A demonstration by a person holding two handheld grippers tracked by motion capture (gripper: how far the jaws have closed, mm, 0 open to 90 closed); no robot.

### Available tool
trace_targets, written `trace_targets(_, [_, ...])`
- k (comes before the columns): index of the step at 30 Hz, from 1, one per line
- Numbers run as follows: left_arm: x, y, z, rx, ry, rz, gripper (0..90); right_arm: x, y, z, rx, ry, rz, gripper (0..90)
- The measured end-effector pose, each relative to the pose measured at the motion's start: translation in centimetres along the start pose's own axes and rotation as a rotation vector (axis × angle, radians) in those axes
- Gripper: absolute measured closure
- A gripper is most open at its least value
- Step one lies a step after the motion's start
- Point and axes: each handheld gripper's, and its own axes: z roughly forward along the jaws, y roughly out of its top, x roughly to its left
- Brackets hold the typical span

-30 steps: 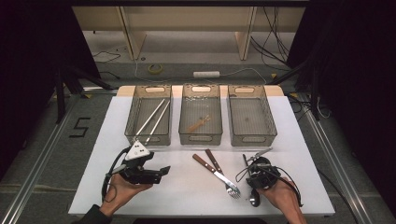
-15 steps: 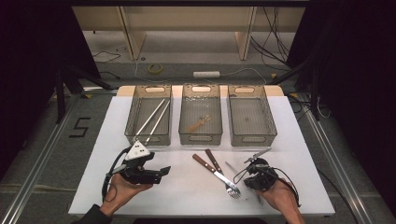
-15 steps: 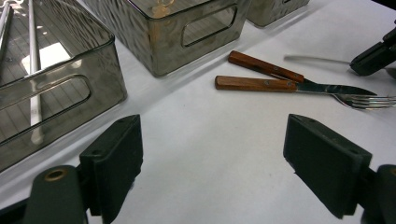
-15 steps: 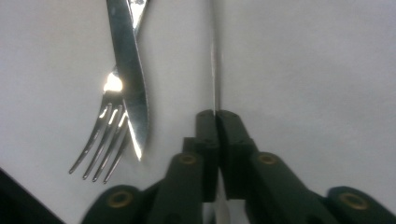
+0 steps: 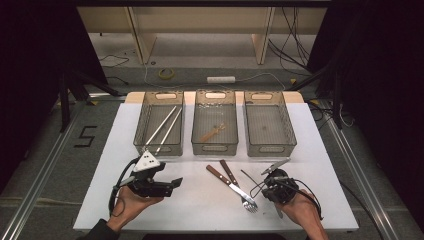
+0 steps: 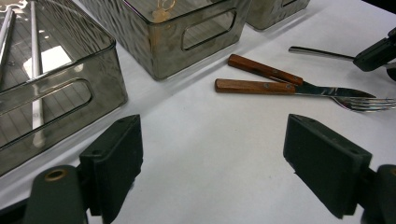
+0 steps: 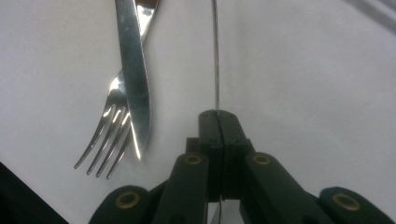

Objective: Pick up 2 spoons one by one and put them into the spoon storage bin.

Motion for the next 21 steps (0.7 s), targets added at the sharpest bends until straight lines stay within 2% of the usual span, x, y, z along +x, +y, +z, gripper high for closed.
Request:
trace_targets(4, [0.1, 0.0, -0.1, -0.009, 0.0, 0.004, 19.6, -0.2, 0.4, -0.5, -0.025, -0.004, -0.007, 90.0])
trace_targets(7, [0.2, 0.0, -0.2, -0.022, -0.002, -0.008, 19.6, -0.3, 1.0, -0.9, -0.053, -0.001, -0.015, 90.0])
trace_targets(14, [0.3, 0.0, -0.5, -0.062, -0.01, -0.018, 19.4, -0.8, 3.1, -1.9, -0.108, 0.009, -0.036, 90.0])
trace_targets(18, [0.4, 0.1, -0.7, -0.084, -0.01, -0.018, 19.4, -1.2, 4.5, -2.1, -0.146, 0.017, -0.031, 90.0])
trace_targets(21, [0.4, 0.1, -0.8, -0.099, -0.027, -0.031, 19.0, -1.5, 5.7, -2.2, -0.169, 0.024, -0.03, 90.0])
